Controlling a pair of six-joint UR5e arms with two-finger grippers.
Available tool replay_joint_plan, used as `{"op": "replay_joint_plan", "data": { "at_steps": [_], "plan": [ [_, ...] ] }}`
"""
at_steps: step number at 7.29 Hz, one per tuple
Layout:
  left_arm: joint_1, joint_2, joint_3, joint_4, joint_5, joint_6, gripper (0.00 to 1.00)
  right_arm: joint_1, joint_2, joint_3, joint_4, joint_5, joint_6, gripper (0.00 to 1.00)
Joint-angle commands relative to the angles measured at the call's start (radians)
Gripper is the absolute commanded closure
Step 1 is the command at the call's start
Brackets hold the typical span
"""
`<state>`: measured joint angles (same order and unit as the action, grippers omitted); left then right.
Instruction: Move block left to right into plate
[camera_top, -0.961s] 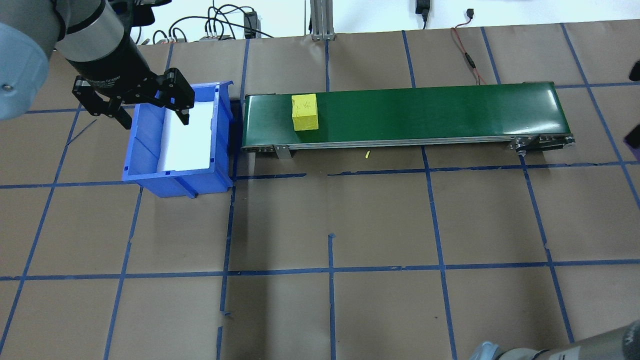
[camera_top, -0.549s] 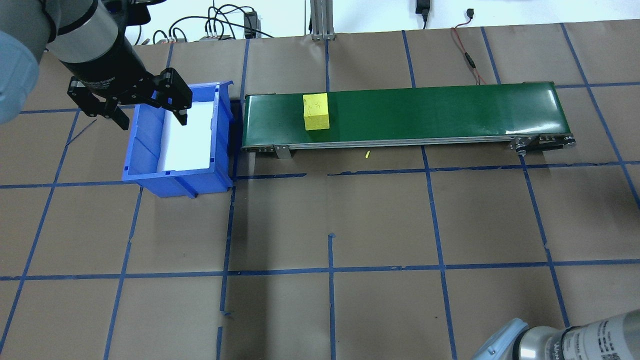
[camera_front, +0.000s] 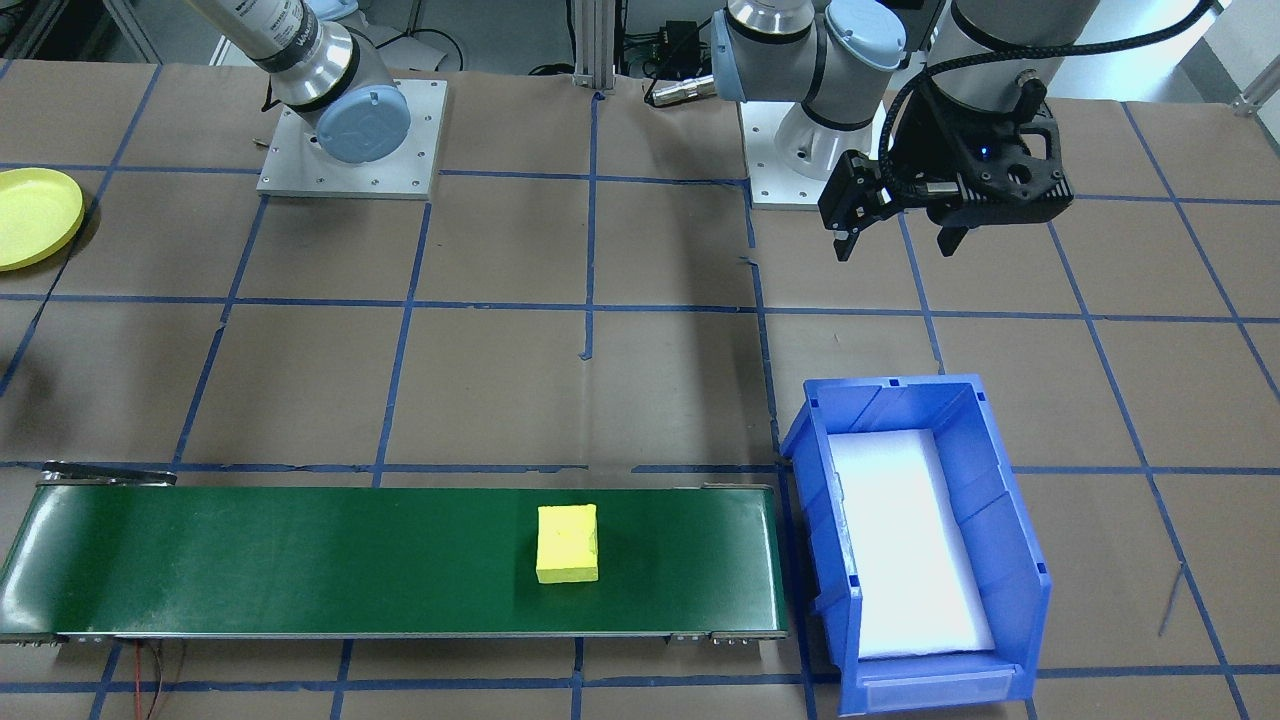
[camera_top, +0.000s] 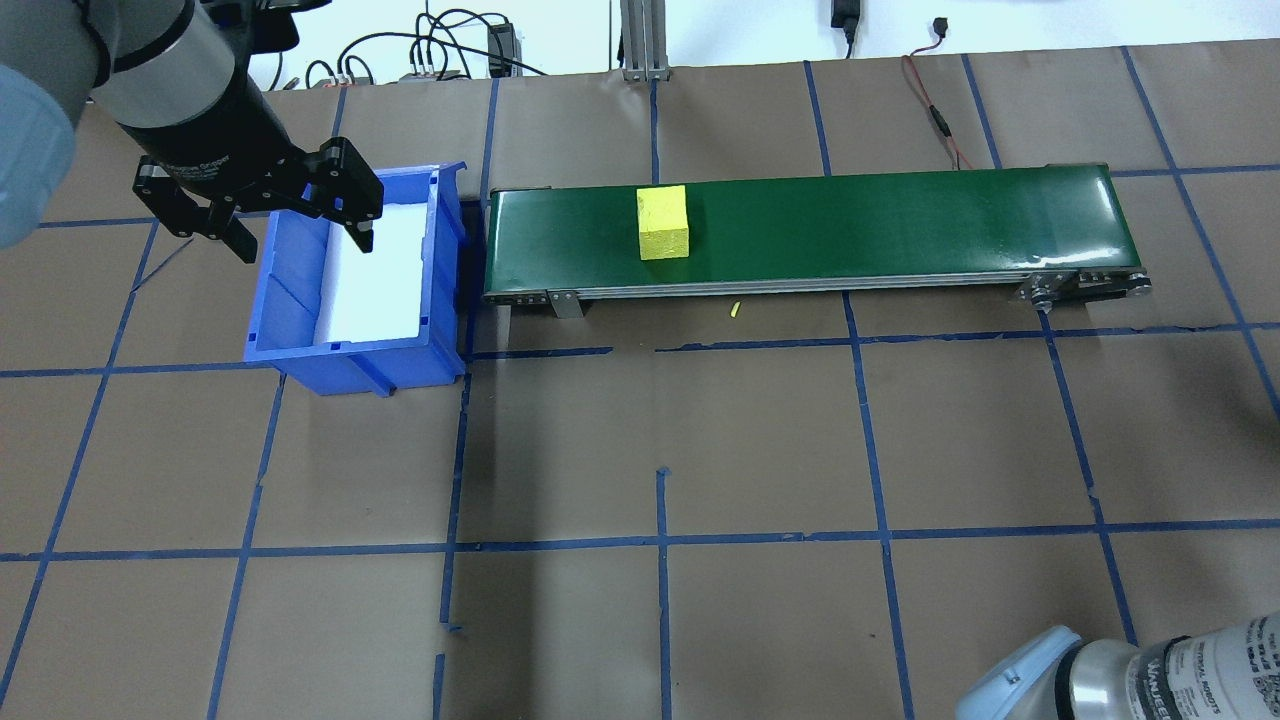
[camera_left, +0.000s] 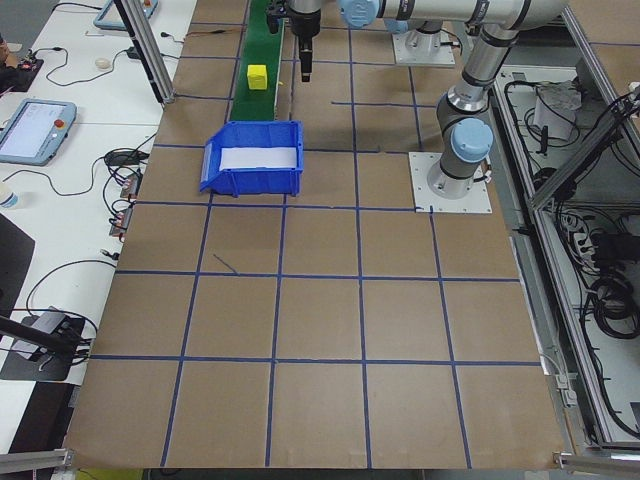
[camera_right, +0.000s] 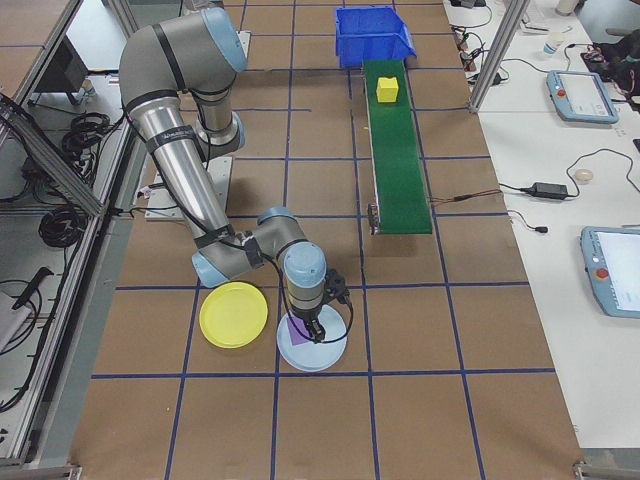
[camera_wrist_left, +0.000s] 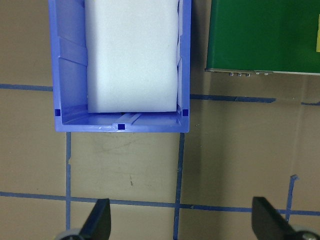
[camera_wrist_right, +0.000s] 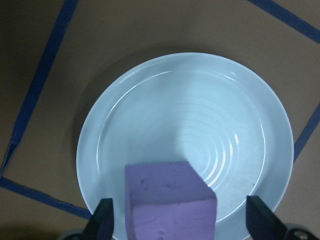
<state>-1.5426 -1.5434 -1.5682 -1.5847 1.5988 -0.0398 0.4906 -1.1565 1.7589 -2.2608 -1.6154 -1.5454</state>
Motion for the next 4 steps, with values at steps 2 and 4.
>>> {"op": "replay_joint_plan", "data": {
  "at_steps": [2, 4],
  "plan": [
    [-0.001, 0.0, -0.001, -0.003, 0.004, 0.001, 0.0, 0.078, -0.035, -0.004, 0.02, 0.031, 0.164, 0.0],
    [-0.001, 0.0, 0.0, -0.003, 0.007, 0.001, 0.0, 0.323, -0.106, -0.007, 0.044, 0.13, 0.363, 0.0]
  ]
}}
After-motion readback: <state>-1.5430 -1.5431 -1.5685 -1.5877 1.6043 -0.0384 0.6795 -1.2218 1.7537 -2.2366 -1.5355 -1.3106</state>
